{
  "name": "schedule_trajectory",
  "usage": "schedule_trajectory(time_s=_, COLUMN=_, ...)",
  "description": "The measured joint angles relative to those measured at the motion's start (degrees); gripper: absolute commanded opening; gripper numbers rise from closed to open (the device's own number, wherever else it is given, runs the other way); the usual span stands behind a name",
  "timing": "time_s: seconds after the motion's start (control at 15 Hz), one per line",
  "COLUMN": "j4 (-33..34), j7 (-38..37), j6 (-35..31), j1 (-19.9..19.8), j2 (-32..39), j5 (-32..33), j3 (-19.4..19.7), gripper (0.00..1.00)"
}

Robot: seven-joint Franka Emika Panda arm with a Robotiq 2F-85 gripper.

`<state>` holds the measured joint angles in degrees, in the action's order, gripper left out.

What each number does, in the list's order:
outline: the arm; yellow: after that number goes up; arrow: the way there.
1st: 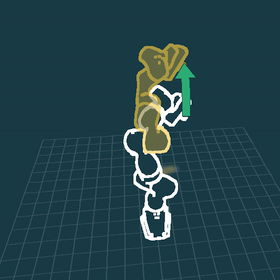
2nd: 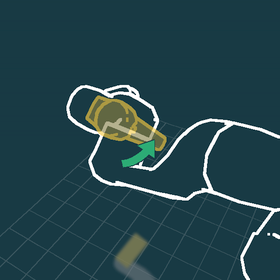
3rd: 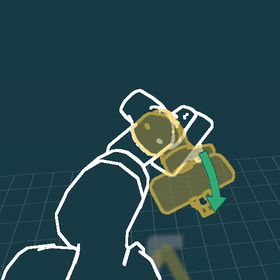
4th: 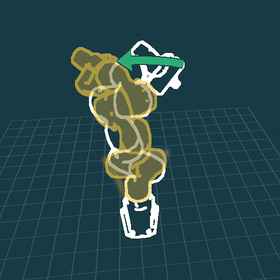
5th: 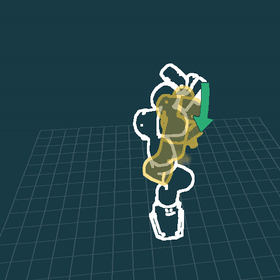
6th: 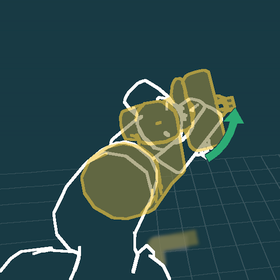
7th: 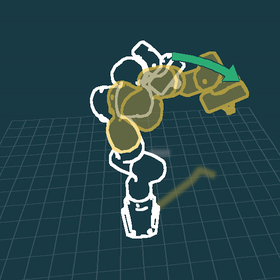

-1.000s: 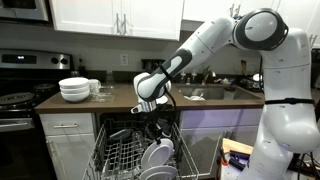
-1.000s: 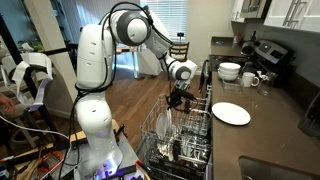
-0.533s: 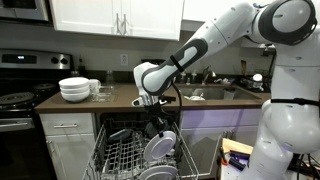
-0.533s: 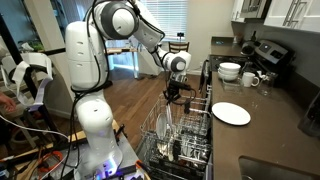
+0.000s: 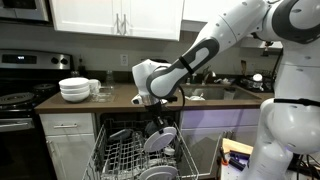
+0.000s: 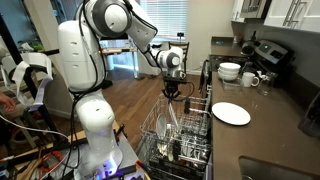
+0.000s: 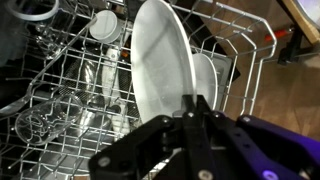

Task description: Take a plate from the dishwasher and stack it on the counter

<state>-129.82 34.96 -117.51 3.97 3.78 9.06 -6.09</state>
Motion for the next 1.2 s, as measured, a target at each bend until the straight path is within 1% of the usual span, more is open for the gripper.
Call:
schedule_trajectory(time_s=0.33, j4=-1.5, j7=-12.5, j6=-4.4, j1=2.2, j2=-0.1, j5=11.6, j3=-0.5, gripper=0.03)
schedule_trajectory(time_s=0.53, j4=-1.9, j7=-19.2, j6=-4.9, j1=3.4, j2=-0.1, j5=17.1, j3=-0.8, gripper=0.03)
schedule_trajectory(time_s=0.8, j4=-2.2, j7=-24.4, j6=-4.9, j1=4.5, j2=-0.6, j5=19.9, j3=-1.3, gripper=0.03)
schedule_trajectory(time_s=1.2, j4=-4.3, j7=-31.4, j6=-4.0, j1=6.2, j2=-3.6, j5=24.5, j3=-3.1, gripper=0.03)
